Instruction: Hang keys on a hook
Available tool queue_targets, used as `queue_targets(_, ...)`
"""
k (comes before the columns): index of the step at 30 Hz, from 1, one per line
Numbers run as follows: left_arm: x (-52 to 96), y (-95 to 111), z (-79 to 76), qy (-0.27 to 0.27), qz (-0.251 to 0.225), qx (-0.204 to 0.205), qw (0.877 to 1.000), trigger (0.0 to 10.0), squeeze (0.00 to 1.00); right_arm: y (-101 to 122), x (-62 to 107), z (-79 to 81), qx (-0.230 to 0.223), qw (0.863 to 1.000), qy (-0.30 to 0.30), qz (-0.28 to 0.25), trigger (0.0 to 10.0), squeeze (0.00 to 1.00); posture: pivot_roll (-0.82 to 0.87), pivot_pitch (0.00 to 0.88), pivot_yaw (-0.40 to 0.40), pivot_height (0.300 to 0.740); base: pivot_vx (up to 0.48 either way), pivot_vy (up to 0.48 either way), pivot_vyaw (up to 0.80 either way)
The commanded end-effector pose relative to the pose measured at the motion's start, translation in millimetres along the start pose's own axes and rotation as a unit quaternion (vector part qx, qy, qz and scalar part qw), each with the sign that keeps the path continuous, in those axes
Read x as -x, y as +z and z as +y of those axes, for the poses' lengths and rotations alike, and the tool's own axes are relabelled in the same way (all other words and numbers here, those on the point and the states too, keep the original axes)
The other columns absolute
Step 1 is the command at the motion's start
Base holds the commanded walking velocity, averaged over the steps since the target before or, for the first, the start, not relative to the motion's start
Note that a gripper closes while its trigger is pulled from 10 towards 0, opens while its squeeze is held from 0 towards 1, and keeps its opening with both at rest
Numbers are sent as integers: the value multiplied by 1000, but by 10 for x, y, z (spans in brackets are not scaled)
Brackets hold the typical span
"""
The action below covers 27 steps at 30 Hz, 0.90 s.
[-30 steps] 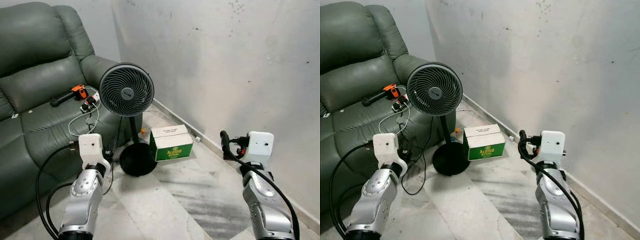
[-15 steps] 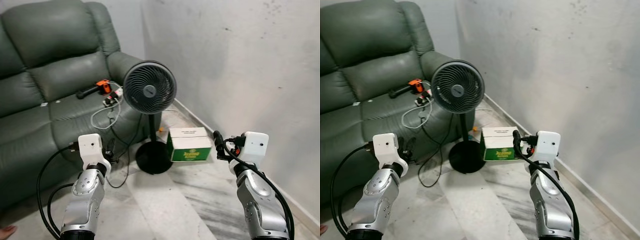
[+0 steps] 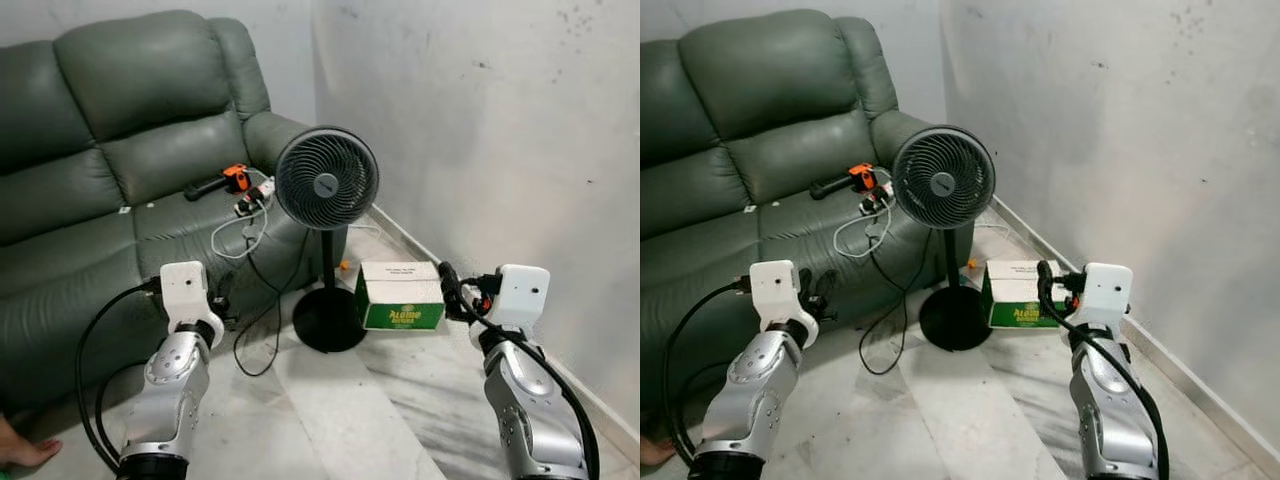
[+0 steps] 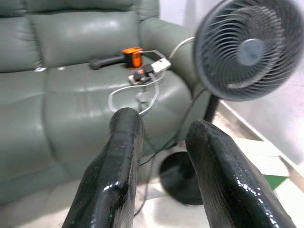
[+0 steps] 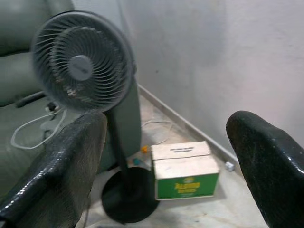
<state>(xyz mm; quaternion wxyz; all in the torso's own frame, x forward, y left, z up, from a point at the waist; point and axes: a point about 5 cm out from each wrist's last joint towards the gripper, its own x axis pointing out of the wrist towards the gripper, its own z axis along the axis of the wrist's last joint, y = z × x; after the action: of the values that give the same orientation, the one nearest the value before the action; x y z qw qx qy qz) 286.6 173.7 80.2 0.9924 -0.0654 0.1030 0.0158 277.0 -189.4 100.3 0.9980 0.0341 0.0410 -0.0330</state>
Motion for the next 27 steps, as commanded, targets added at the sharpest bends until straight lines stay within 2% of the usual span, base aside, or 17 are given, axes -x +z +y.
queue_targets(1,17,-12,43,6,6,-8,1000,10000,0,28,19,-17,-1,1000,-4,-1,10000,0,-44,0,103,740,0,379,0)
queue_targets(10,39,-66,46,9,17,-7,1000,10000,0,2,59,-64,7,1000,-7,20,10000,0,-53,0,50,740,0,378,0)
queue_targets(17,54,-84,37,2,26,-13,1000,10000,0,-24,55,-61,19,999,4,32,10000,0,-52,0,64,740,0,377,0)
queue_targets(23,11,-27,54,12,15,-2,1000,10000,0,-8,6,-43,-5,1000,-7,20,10000,0,-60,0,114,740,-151,376,0)
queue_targets(27,-2,-13,-2,-2,10,-9,1000,10000,0,31,0,-71,-8,1000,-20,11,10000,0,-58,0,103,740,0,0,0)
